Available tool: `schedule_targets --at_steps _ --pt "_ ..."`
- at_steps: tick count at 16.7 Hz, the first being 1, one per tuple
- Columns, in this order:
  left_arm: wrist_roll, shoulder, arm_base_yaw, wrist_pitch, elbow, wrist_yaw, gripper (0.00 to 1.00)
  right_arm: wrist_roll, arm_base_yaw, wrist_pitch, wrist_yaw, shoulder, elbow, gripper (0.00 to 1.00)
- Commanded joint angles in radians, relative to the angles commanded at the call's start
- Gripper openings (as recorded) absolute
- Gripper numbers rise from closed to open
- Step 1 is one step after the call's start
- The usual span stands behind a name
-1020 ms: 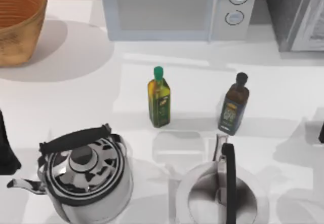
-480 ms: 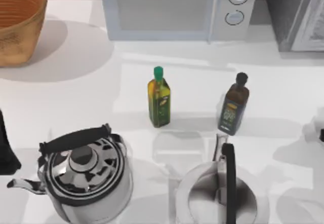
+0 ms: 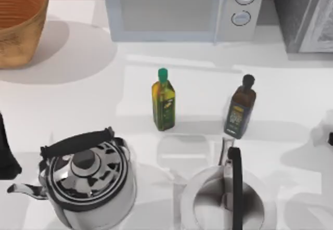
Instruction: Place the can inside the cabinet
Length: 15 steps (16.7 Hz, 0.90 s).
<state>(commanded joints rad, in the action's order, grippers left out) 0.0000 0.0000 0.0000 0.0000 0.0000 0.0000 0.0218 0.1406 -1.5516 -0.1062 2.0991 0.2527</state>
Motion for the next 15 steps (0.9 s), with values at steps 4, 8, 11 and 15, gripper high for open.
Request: schedule_targets --at_steps 4,8,11,15 --pt "0.000 0.000 0.000 0.000 0.000 0.000 1.00 -0.002 0.001 0.002 -0.001 -0.002 -0.001 0.00" --pt "0.000 0.000 0.000 0.000 0.000 0.000 1.00 -0.004 0.002 0.106 -0.001 -0.101 0.023 0.00" --pt "0.000 0.000 0.000 0.000 0.000 0.000 1.00 -0.005 0.002 0.291 -0.003 -0.250 0.058 0.00" --pt "0.000 0.000 0.000 0.000 0.000 0.000 1.00 -0.004 0.002 0.622 -0.006 -0.499 0.112 0.00"
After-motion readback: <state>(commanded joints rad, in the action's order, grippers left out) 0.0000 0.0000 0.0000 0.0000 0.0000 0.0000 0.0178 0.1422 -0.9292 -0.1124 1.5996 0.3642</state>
